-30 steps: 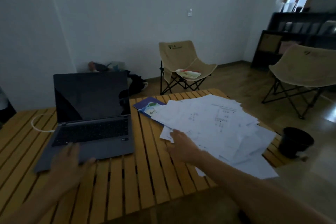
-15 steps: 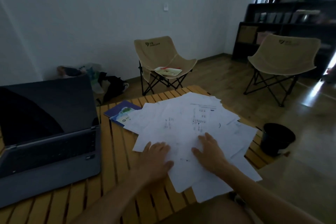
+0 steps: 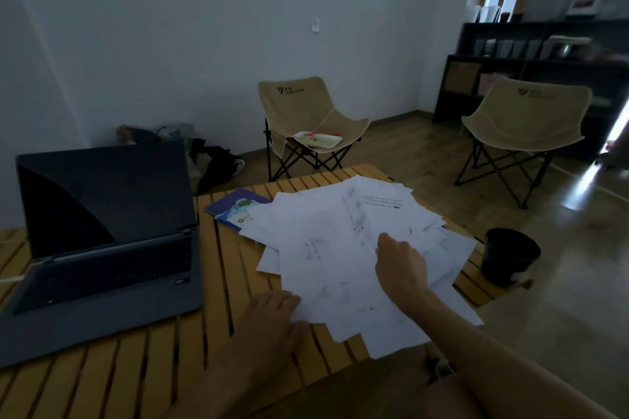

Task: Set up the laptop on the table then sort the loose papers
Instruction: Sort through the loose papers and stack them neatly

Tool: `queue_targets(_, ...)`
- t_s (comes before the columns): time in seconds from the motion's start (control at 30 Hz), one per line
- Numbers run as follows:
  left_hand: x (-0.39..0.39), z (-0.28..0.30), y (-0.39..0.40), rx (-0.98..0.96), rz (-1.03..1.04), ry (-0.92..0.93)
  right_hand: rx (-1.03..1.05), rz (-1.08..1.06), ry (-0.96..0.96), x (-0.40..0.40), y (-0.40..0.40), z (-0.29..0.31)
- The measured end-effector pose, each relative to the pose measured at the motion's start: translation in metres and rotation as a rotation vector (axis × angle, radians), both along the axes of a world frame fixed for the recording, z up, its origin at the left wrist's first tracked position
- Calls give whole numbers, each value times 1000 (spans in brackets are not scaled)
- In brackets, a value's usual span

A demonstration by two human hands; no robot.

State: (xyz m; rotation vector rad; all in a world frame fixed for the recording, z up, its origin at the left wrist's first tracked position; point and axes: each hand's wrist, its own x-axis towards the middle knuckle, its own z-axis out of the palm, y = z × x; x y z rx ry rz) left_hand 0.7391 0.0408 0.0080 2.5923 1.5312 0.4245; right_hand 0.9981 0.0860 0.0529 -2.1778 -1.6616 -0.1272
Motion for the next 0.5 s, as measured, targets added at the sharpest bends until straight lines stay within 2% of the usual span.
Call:
queue_targets(0.03,-6,3,-1,20,40,-48,119,42,-87,0,-1,7)
queue_targets(0.07,-12,5,-2,26,64,-112,208,81,-76,-2,-2,15)
queue_targets(0.17,-33,18,-7,-102,212,-375,347,182,378,-14,-5,50)
queue_targets(0.23,-50,33,-8,-166,323,-551,399,171,560,-29,-8,65)
queue_targets(0.3,-67,51,-7,-253,391,-743,354,125,724,-45,-8,68)
queue_targets(0.4,-89,71,-9,-430,424,-1138,123,145,944,-79,-11,49)
queue_targets(0.5,-108,72,-17,-323,512,-1122,-59,216,1077,-118,-20,17)
